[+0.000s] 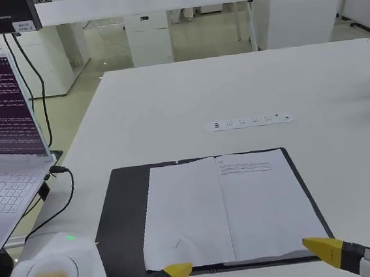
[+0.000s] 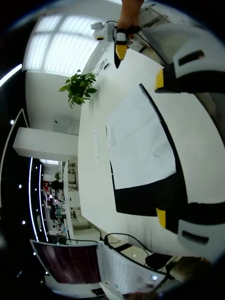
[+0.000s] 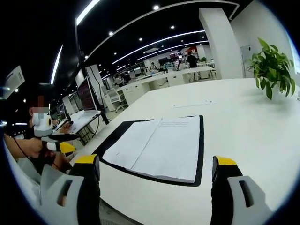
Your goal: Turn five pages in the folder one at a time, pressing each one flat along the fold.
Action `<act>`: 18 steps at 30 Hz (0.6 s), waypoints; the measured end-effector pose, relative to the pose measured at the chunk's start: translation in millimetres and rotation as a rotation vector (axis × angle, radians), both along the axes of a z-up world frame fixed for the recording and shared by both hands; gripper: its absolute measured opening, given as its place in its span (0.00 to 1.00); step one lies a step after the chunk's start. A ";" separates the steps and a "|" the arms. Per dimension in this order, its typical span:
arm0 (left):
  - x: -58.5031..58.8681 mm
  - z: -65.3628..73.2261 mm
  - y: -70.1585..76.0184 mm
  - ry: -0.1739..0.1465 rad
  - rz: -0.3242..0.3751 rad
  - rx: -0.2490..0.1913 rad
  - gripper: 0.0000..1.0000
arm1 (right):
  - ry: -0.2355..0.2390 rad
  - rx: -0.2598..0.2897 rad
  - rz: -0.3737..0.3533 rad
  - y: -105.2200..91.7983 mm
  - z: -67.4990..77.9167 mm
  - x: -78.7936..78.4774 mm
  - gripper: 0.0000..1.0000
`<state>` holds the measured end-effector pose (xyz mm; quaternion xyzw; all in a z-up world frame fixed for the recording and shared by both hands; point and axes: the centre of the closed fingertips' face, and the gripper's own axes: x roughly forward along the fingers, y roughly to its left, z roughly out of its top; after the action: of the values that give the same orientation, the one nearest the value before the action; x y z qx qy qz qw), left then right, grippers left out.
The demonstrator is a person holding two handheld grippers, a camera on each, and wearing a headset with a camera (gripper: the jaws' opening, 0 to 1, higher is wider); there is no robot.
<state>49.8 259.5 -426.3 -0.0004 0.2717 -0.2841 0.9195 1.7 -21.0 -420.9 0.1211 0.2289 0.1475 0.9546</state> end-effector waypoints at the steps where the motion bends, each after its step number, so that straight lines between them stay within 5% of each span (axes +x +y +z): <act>1: 1.0 -0.8 -1.8 0.001 -0.003 0.002 0.99 | -0.001 -0.001 0.000 -0.3 -0.1 -0.5 1.00; 7: 8.1 -6.0 -30.1 0.013 -0.056 0.005 0.99 | 0.005 0.004 0.000 -3.0 -3.7 0.5 1.00; 18: 22.4 -25.3 -124.2 0.044 -0.227 -0.015 0.93 | 0.005 0.003 -0.003 -4.6 -12.1 2.4 0.97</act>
<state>72.2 135.3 -451.6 0.0175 0.2880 -0.3883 0.8752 4.1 -25.6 -433.0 0.1230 0.2307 0.1461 0.9541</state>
